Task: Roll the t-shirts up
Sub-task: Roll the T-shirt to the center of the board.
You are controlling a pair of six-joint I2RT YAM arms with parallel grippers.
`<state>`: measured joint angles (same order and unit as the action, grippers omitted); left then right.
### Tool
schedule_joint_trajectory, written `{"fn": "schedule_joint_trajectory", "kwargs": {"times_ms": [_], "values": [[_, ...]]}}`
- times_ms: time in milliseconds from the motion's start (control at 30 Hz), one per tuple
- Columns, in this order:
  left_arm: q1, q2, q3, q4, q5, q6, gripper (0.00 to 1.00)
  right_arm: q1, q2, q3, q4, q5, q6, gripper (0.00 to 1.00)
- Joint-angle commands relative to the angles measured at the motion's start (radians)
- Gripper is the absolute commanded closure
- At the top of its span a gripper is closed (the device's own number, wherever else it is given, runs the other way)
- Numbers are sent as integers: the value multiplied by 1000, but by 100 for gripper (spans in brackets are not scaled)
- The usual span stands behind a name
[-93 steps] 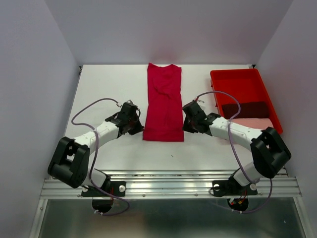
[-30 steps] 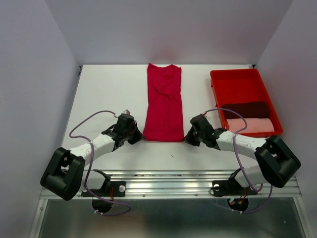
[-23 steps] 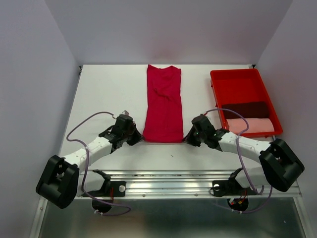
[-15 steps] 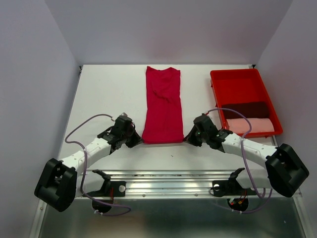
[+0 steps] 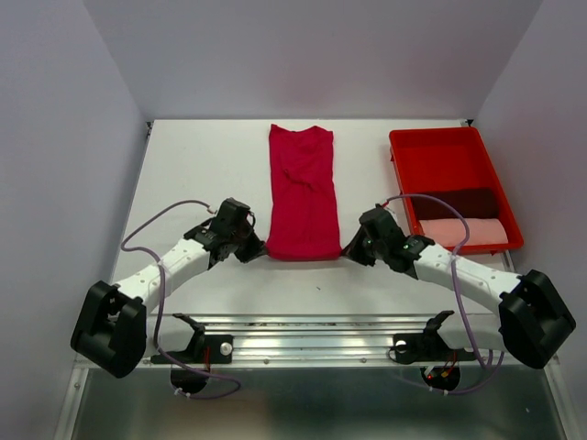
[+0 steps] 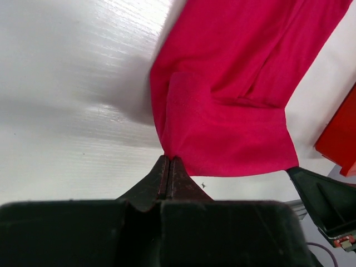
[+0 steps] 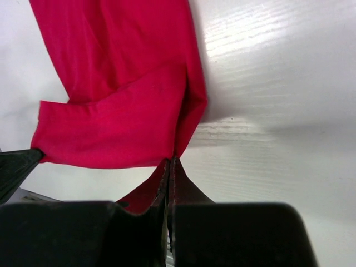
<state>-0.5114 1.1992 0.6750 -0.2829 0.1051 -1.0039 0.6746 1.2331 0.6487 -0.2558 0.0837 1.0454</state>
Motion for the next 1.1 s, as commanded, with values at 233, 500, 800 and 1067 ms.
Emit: {"fn": "schedule_joint_trajectory", "kwargs": {"times_ms": [233,500,800,1067], "values": [[2,100,159,-94,-39,-13,100,-3,49,137,-10,103,-67,99],[22,161,190,-87,-35,-10,100,-3,115,186,-8,131,-79,99],[62,212,213,-58,-15,16,100,-12,169,236,-8,168,-101,99],[89,293,251,-29,5,56,100,-33,221,284,-8,182,-133,99]]}}
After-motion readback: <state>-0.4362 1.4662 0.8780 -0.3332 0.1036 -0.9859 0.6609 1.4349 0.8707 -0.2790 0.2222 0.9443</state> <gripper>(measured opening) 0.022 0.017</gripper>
